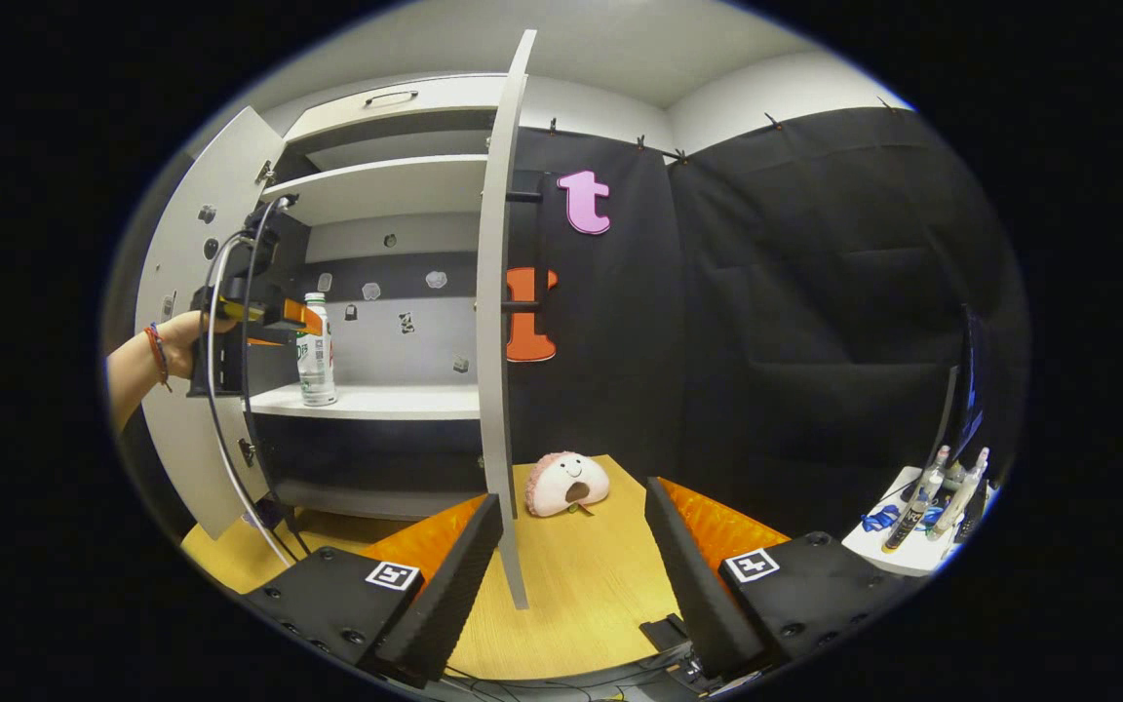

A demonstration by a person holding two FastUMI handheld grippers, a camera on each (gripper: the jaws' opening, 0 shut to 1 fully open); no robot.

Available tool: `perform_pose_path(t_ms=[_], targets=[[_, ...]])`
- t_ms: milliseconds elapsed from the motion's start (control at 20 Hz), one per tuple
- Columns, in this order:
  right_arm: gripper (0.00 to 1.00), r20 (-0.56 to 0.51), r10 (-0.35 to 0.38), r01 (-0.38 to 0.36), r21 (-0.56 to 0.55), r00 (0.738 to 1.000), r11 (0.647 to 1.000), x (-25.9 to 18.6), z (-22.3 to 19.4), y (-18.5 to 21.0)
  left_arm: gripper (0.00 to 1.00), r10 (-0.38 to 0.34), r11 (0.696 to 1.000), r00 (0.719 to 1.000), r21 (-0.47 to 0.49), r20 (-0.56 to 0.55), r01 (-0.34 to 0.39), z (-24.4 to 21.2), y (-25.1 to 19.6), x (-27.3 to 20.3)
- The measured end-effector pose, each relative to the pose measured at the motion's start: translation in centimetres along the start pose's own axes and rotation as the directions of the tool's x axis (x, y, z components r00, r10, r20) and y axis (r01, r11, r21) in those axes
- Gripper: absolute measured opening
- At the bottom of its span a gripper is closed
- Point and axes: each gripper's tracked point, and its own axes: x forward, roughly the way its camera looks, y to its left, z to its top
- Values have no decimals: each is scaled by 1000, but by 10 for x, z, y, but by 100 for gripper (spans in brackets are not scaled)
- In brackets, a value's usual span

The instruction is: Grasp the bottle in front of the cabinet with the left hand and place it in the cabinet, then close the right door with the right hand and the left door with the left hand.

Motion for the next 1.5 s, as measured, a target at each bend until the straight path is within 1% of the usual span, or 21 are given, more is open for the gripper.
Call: perform_pose_path(t_ms=[150, 200, 350, 600, 700, 750, 850, 1000, 1050, 1100, 1150, 1200, 1250, 1350, 1400, 1450, 1500], targets=[[98, 2, 2, -2, -9, 1000, 1000, 4, 6, -6, 96, -6, 1000, 999, 18, 42, 5, 14, -3, -34], [90, 7, 3, -3, -10, 1000, 1000, 5, 9, -8, 96, -10, 1000, 998, 16, 54, 9, 17, -5, -48], [90, 9, 12, -11, -21, 1000, 1000, 10, 13, -14, 96, -16, 1000, 996, 4, 87, 15, 25, -8, -90], [90, 10, 37, -37, -18, 999, 999, 31, 22, -21, 95, 21, 998, 992, -55, 125, -14, 24, 2, -162], [90, 17, 46, -45, -31, 999, 998, 47, 27, -24, 96, 56, 997, 987, -60, 150, -47, 26, 14, -187], [98, 24, 47, -46, -36, 999, 998, 54, 31, -28, 96, 80, 996, 983, -61, 162, -71, 26, 22, -200], [98, 25, 49, -48, -36, 998, 998, 68, 34, -31, 96, 118, 992, 976, -66, 182, -108, 26, 32, -227], [98, 9, 71, -71, -16, 997, 997, 92, 34, -24, 96, 162, 986, 968, -71, 191, -151, 21, 44, -263], [90, 7, 80, -80, -8, 997, 997, 98, 35, -20, 96, 171, 985, 966, -70, 192, -160, 19, 47, -274], [98, 6, 87, -87, -7, 996, 996, 104, 36, -16, 96, 190, 981, 961, -69, 200, -179, 18, 49, -286], [98, 4, 90, -90, -12, 996, 996, 109, 36, -12, 96, 207, 978, 956, -69, 207, -197, 18, 55, -297], [90, 8, 76, -75, -29, 997, 997, 113, 37, -13, 96, 226, 974, 950, -67, 215, -216, 19, 61, -307], [96, 15, 67, -66, -46, 998, 997, 115, 41, -15, 96, 246, 969, 944, -67, 222, -236, 20, 67, -316], [94, 30, 68, -67, -59, 997, 996, 117, 46, -13, 96, 272, 962, 934, -70, 231, -263, 20, 76, -332], [88, 25, 72, -70, -55, 997, 996, 117, 44, -12, 96, 279, 960, 932, -66, 233, -271, 21, 79, -337], [94, 21, 73, -72, -42, 997, 997, 117, 44, -12, 96, 283, 959, 930, -65, 236, -276, 21, 82, -340], [94, 19, 72, -72, -26, 997, 997, 116, 42, -12, 96, 287, 958, 928, -65, 238, -279, 22, 84, -342]])
